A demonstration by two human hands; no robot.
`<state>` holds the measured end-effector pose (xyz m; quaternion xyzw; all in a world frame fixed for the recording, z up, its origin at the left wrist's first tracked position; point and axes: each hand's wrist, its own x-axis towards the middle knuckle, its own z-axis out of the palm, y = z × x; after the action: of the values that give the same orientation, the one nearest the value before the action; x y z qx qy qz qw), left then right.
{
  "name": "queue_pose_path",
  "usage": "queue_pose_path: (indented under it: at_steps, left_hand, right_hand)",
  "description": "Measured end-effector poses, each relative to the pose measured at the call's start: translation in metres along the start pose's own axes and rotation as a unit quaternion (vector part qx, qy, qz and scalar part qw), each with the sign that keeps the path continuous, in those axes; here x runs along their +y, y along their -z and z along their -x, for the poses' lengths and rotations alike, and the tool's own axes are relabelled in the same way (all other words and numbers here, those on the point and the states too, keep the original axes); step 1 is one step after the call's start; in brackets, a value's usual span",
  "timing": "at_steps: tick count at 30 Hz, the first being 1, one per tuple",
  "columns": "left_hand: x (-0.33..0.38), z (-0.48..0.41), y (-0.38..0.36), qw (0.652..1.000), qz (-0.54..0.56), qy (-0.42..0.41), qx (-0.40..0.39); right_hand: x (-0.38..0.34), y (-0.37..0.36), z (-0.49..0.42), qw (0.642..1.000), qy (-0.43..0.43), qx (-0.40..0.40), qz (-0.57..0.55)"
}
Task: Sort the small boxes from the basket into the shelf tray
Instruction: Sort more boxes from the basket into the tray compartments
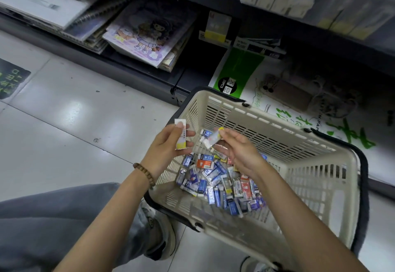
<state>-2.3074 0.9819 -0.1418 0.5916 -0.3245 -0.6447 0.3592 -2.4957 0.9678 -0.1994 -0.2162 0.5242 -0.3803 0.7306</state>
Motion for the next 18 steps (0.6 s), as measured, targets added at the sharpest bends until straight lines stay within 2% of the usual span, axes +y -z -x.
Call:
queue_pose_path:
  at_steps: [2,5,8,10,13,15,18]
  left_hand:
    - [-0.002,0.001,-0.003,1.0,-0.011,0.021,-0.016]
    - [-0.003,0.0,-0.006,0.998,-0.042,0.018,-0.05]
    - [-0.003,-0.003,-0.002,0.998,-0.056,0.005,-0.03]
    - [-0.002,-0.006,0.003,0.999,-0.052,-0.006,0.003]
    - [0.003,-0.011,0.012,0.998,-0.015,-0.015,0.054]
    - [0.007,-0.013,0.018,0.996,0.039,-0.013,0.078]
    - [0.008,-0.017,0.024,0.991,0.089,-0.005,0.098]
  right_hand:
    - [-0.02,-0.013,0.004,0.999,0.03,-0.037,0.006]
    - [-0.024,-0.029,0.003,0.993,0.032,-0.071,0.084]
    - [-0.015,-0.028,-0.009,0.994,0.021,-0.07,0.078]
    - [-0.003,-0.014,-0.024,0.996,0.019,-0.021,0.081]
    - [0.029,0.018,-0.056,0.966,-0.033,0.088,0.24]
    - [0.053,0.032,-0.076,0.95,-0.089,0.116,0.275]
    - [0.077,0.038,-0.099,0.93,-0.085,0.154,0.322]
